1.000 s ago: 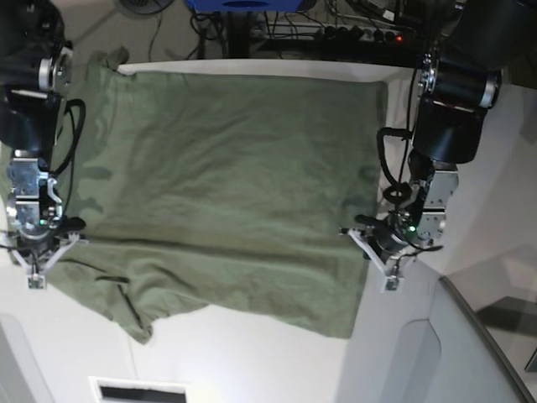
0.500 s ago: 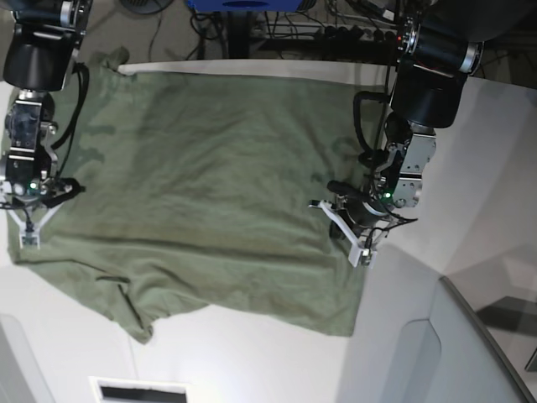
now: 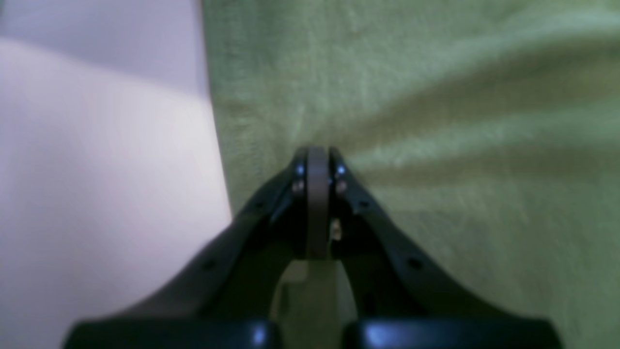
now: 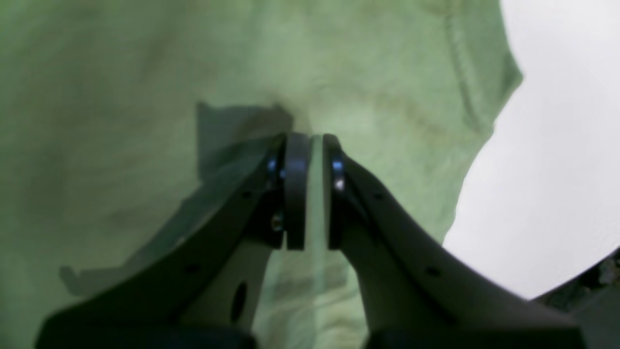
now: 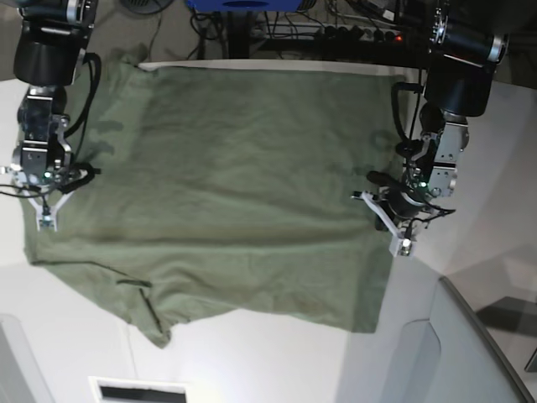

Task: Layout the t-shirt on the table in an organized manner, then fold the t-shirt properly
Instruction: 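Slide both grippers back along the shirt, smoothing it flat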

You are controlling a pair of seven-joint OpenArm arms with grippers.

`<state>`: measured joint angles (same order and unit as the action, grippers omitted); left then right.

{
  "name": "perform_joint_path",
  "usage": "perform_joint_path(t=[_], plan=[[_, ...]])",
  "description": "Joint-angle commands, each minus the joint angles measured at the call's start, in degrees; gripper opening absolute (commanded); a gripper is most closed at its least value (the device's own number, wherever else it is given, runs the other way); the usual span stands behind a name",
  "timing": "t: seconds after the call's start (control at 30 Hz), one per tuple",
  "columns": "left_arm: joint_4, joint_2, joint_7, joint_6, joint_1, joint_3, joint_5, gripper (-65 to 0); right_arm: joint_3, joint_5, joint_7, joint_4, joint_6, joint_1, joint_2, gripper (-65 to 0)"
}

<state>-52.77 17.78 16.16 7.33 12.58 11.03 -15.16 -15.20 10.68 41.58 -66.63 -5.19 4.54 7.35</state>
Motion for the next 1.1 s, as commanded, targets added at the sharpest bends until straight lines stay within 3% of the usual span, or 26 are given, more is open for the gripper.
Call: perform_joint_path(t=[0.0, 0.2, 0.47, 1.07], plan=[[-2.6, 0.2, -1.4, 0.6, 1.1, -0.1, -0.4, -65.0, -0.1, 0.3, -0.8, -1.1, 0.3, 1.0, 0.9, -59.3], [-7.9, -0.3, 0.2, 0.6, -1.9, -0.2, -0.6, -65.0, -0.4, 0.4, -0.8, -3.0, 0.3, 0.9, 1.1, -59.3], [-7.3, -2.4, 2.0, 0.6, -4.6, 0.1, -0.4, -65.0, -0.4, 0.3, -0.9, -2.5, 0.3, 1.3, 1.9, -59.3], [-2.7, 1.0, 1.8, 0.6, -2.4, -0.3, -0.4, -65.0, 0.1, 0.5, -4.1, 4.5, 0.3, 2.5, -2.3, -59.4]])
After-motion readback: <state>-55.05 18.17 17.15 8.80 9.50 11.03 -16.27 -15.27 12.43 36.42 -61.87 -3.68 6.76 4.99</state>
